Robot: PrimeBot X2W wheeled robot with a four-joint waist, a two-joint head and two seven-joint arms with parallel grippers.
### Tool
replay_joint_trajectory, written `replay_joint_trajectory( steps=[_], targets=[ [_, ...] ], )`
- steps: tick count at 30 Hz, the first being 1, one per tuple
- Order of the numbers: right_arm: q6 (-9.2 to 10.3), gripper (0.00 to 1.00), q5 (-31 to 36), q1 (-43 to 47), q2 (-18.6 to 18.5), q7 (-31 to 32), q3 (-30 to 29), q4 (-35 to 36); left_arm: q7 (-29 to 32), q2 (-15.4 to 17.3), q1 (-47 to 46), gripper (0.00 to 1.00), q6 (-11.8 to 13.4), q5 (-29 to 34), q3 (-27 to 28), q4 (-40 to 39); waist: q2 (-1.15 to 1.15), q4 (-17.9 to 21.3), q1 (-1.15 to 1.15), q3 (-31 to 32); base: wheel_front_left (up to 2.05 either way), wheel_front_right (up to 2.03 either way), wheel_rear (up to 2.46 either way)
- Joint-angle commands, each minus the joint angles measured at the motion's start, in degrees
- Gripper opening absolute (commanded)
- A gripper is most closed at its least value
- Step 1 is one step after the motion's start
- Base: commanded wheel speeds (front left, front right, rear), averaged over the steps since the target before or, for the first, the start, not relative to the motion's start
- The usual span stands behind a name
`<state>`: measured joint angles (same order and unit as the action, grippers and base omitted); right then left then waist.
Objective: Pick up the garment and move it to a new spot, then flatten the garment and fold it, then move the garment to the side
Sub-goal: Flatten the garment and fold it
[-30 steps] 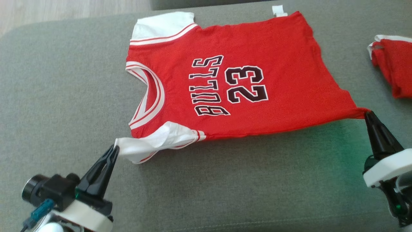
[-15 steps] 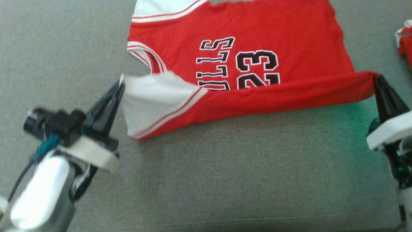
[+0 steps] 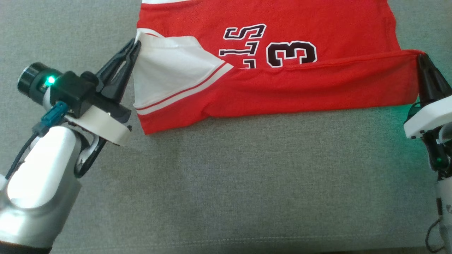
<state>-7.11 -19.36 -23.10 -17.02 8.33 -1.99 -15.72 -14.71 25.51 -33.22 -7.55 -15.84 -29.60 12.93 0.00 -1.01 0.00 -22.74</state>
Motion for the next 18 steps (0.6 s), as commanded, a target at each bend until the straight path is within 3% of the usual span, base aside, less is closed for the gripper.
replay_joint_trajectory(
  steps=[1, 2, 3, 4, 5, 8, 11, 14, 18],
  targets=[
    [-0.37, 0.0, 0.5, -1.0, -0.2, -0.9, 0.5, 1.2, -0.3, 2.4, -2.0, 0.0, 0.1, 0.8, 2.6, -1.4, 0.0, 0.0, 0.0, -0.3, 0.0, 0.0, 0.0],
    [-0.37, 0.0, 0.6, -1.2, 0.0, -1.2, 0.6, 0.7, -0.3, 2.3, -2.1, 0.0, 0.1, 1.0, 2.4, -1.0, 0.0, 0.0, 0.0, -0.4, 0.0, 0.0, 0.0],
    [-0.37, 0.37, 0.6, -1.4, 0.2, -1.7, 0.8, 0.3, -0.3, 2.0, -2.0, 0.03, 0.1, 0.8, 2.5, 0.0, 0.0, 0.0, 0.0, -0.5, 0.0, 0.0, 0.0],
    [-0.37, 1.0, 0.5, -1.6, 0.6, -2.2, 0.8, -0.2, -0.3, 1.7, -2.1, 0.79, 0.1, 0.5, 2.4, 1.2, 0.0, 0.0, 0.0, -0.5, 0.0, 0.0, 0.0],
    [-0.37, 1.0, 0.5, -1.8, 1.0, -3.0, 0.8, -0.6, -0.3, 1.4, -2.3, 1.0, 0.1, 0.5, 2.6, 2.0, 0.0, -0.1, 0.0, -0.5, 0.0, 0.0, 0.0],
    [-0.37, 1.0, 0.0, -2.0, 2.0, -5.3, 1.4, -1.1, -0.3, -0.4, -2.1, 1.0, 0.3, 0.7, 5.7, 2.8, 0.0, -0.1, 0.0, -0.3, 0.0, 0.0, 0.0],
    [-0.37, 1.0, 0.2, -1.3, 3.0, -8.0, 1.2, -0.4, -0.3, -2.7, 1.3, 1.0, 2.4, 0.5, 10.3, 1.3, 0.0, 0.2, 0.0, 0.5, 0.0, 0.0, 0.0],
    [-0.37, 1.0, 0.3, 0.5, 4.3, -9.8, 0.3, 0.3, -0.3, -7.2, 8.4, 1.0, 3.6, -2.7, 14.9, -0.1, 0.0, 0.4, 0.0, 1.6, 0.0, 0.0, 0.0],
    [-0.37, 1.0, -1.2, 2.4, 6.0, -10.5, -1.2, 0.7, -0.3, -11.4, 15.4, 1.0, 2.7, -5.9, 16.5, 0.3, 0.0, 0.5, 0.0, 2.7, 0.0, 0.0, 0.0]
  ],
)
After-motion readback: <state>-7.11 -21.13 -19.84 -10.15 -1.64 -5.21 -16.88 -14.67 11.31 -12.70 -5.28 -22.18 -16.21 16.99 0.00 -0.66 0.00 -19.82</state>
